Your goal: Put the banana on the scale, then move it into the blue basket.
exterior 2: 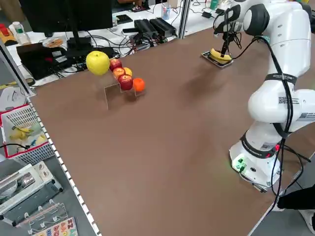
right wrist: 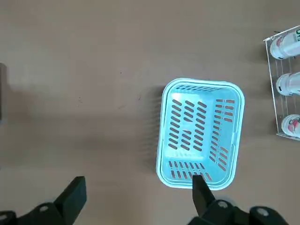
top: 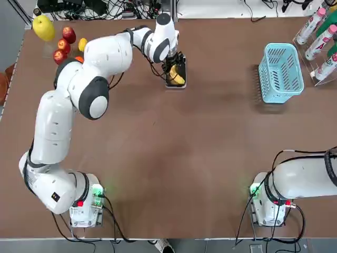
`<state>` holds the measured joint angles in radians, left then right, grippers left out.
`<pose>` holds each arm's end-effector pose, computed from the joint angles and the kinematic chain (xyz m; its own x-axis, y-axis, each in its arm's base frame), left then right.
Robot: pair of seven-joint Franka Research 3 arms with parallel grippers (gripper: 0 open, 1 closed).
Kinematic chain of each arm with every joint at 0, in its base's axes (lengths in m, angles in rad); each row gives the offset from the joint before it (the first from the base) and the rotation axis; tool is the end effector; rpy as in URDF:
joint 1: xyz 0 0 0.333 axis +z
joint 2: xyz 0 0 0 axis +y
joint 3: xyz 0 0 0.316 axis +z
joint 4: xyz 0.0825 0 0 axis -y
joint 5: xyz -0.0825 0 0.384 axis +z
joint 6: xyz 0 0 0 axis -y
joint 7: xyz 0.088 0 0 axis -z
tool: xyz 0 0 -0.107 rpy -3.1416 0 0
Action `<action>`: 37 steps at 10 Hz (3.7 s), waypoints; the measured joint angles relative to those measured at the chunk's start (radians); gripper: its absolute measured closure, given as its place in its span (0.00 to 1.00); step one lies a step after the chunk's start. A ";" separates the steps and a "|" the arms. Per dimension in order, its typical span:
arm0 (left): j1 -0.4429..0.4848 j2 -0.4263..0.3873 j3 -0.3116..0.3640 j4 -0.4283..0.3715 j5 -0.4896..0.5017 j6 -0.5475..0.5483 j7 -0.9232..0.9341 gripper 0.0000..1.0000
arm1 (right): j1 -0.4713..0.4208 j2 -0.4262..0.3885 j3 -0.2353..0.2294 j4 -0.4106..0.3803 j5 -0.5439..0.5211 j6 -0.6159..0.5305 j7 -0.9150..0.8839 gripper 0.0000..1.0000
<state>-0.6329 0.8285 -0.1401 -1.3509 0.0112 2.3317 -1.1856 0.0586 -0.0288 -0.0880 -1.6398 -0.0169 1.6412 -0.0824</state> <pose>0.5574 -0.5086 0.2457 0.8974 0.4403 -0.0281 0.4378 -0.8808 0.1802 0.5513 -0.0186 0.6139 0.9981 0.0541 0.0288 0.0537 -0.9984 0.0168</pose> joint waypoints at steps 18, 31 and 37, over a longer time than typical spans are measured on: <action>0.544 -0.794 0.156 -0.137 0.001 -0.797 1.165 0.00 | 0.806 0.851 -0.156 0.494 0.131 0.442 0.480 0.00; 0.560 -0.747 0.152 -0.121 0.000 -0.806 1.164 0.00 | 0.864 1.036 -0.166 0.509 0.132 0.653 0.552 0.29; 0.558 -0.750 0.145 -0.097 0.000 -0.808 1.162 0.00 | 0.783 0.859 -0.207 0.499 0.243 0.529 0.488 0.67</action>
<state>-0.0747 0.0781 0.0048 -1.4480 0.0110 1.5235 -0.0237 0.8415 0.8302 -0.2953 -1.1411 0.2259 2.1701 0.4058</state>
